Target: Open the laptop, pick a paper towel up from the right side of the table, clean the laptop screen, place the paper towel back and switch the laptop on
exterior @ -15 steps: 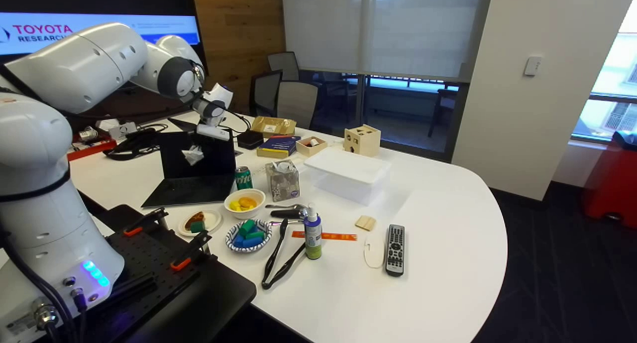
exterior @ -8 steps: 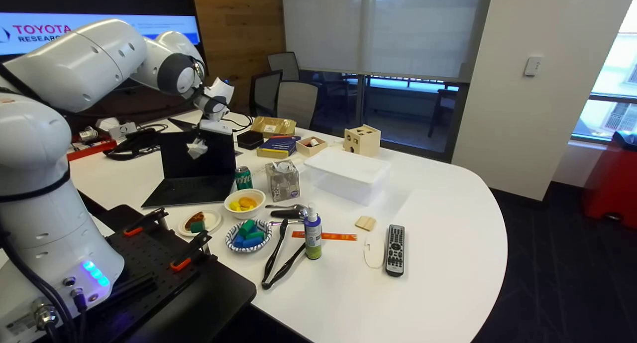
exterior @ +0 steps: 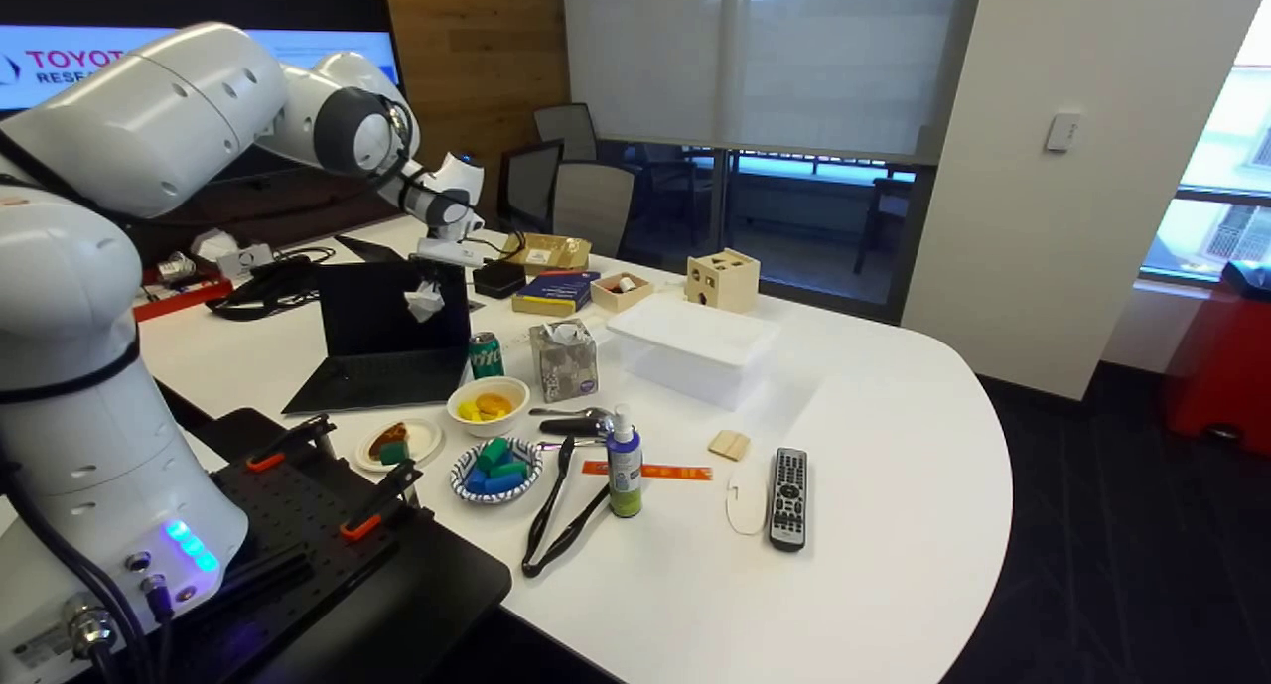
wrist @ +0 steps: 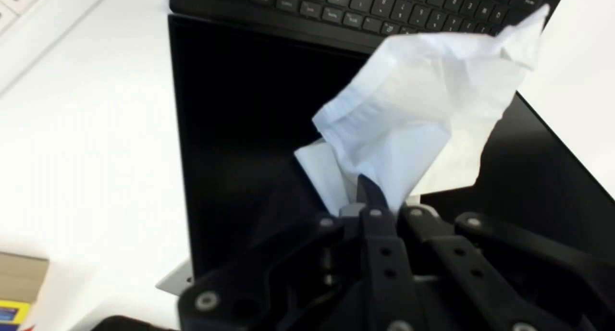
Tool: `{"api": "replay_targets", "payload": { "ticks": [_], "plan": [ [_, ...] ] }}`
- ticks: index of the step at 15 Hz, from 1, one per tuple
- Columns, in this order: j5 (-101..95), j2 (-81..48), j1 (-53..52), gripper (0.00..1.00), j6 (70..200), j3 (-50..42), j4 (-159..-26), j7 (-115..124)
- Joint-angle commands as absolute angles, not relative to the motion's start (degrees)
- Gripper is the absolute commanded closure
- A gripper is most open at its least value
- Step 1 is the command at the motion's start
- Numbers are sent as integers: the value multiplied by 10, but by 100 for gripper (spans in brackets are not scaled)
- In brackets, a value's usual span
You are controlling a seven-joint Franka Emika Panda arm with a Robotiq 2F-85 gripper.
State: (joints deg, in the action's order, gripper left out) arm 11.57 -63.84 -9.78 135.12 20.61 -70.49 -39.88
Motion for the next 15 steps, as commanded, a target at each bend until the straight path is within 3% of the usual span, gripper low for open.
{"api": "replay_targets", "payload": {
  "ticks": [1, 6, 15],
  "plan": [
    [96, -653, -103, 100, 1324, 197, -691, -361],
    [85, -673, -108, 100, 1281, 211, -675, -378],
    [98, -634, -97, 100, 1344, 261, -726, -444]
  ]
}}
